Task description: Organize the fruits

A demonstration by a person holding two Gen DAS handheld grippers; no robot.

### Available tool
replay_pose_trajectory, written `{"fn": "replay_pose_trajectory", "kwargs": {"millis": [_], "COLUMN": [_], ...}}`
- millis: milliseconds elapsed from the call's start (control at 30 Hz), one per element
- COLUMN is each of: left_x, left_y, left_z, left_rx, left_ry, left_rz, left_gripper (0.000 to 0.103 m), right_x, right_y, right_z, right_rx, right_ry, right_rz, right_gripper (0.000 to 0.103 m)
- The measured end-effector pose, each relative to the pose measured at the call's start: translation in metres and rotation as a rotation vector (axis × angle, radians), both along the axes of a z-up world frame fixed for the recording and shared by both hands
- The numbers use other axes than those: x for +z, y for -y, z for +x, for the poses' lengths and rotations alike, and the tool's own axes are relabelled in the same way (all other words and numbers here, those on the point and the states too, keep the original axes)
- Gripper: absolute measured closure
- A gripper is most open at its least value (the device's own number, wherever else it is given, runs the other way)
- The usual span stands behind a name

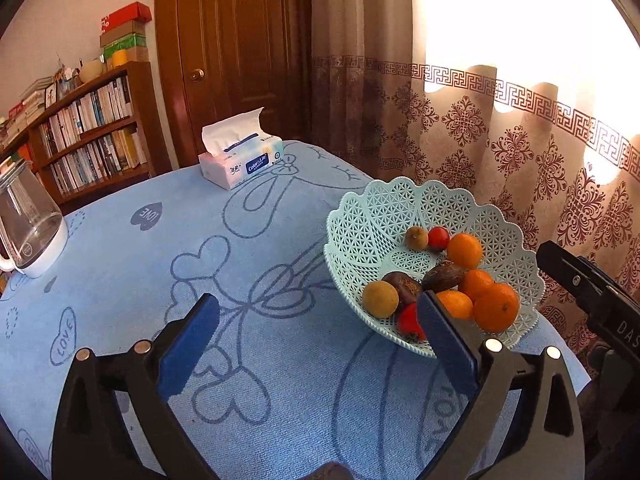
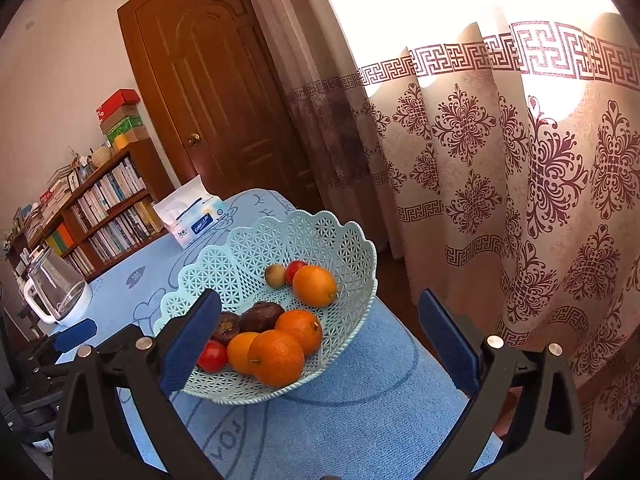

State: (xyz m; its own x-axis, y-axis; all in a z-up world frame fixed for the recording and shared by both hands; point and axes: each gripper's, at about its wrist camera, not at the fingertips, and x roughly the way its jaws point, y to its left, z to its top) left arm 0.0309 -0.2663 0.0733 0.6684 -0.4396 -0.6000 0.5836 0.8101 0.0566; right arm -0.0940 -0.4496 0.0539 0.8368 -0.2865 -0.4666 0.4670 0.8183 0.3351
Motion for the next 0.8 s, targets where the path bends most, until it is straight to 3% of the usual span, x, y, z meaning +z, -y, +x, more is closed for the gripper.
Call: {"fn": "replay_pose_trajectory", "kwargs": {"millis": [333,800], "left_x": [0.005,0.005], "left_y": [-0.005,0.000], "left_z": [-0.010,-0.019], "left_rx": [0.059,0.061], "left_ry": [0.088,0.150], "left_rz": [0.048,0.100], "left_gripper": [0.005,0.005], "right_x": [0.001,-0.005], "right_y": [-0.038,-0.043], "right_z": [0.008,0.013], "right_rx": [0.080,0.120], "right_ry": [-0.100,-0.145], "right_rz": [-0.147,-0.155], "right_gripper": [0.003,0.003]}}
